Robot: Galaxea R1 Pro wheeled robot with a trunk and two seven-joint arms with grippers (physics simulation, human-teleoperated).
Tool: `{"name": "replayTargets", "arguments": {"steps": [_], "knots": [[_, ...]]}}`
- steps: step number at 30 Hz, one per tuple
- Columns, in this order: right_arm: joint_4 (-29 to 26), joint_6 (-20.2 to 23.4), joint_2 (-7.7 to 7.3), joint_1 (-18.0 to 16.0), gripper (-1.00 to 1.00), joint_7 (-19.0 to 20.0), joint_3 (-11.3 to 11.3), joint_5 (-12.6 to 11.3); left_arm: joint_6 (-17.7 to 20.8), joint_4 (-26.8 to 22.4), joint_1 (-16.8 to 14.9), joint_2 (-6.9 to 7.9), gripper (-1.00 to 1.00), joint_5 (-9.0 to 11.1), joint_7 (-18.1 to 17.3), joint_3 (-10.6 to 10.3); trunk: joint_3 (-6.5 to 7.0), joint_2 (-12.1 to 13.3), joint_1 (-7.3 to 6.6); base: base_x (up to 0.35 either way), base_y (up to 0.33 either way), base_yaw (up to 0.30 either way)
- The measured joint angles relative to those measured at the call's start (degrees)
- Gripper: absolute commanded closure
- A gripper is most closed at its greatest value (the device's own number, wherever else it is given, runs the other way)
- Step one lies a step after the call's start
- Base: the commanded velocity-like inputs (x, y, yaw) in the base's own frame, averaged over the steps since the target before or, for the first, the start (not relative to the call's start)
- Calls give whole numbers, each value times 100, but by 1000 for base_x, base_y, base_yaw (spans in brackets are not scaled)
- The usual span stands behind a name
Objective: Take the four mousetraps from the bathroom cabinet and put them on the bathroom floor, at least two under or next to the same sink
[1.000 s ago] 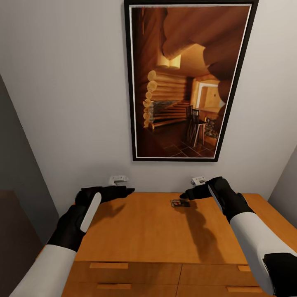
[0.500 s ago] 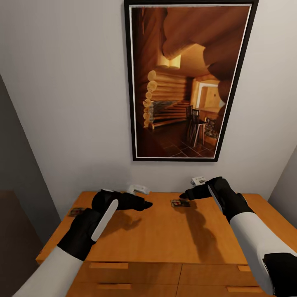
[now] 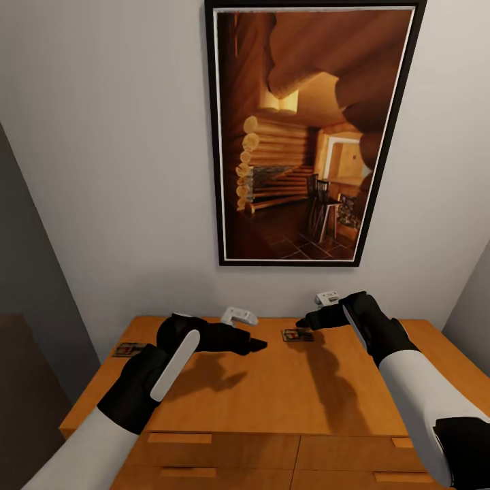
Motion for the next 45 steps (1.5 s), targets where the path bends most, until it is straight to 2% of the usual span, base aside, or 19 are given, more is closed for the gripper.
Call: {"name": "replayTargets", "arguments": {"steps": [24,34,45], "knots": [[0,0,-1,0,-100,6,7,0,22,-168,0,30,-100,43,16,45,0,0,0,4,0,0],[0,0,0,0,-100,6,6,8,0,-167,0,27,-100,40,25,64,0,0,-2,231,37,0],[138,0,-5,0,-100,15,10,18,-2,-167,0,29,-100,36,28,65,0,0,0,51,7,0]]}}
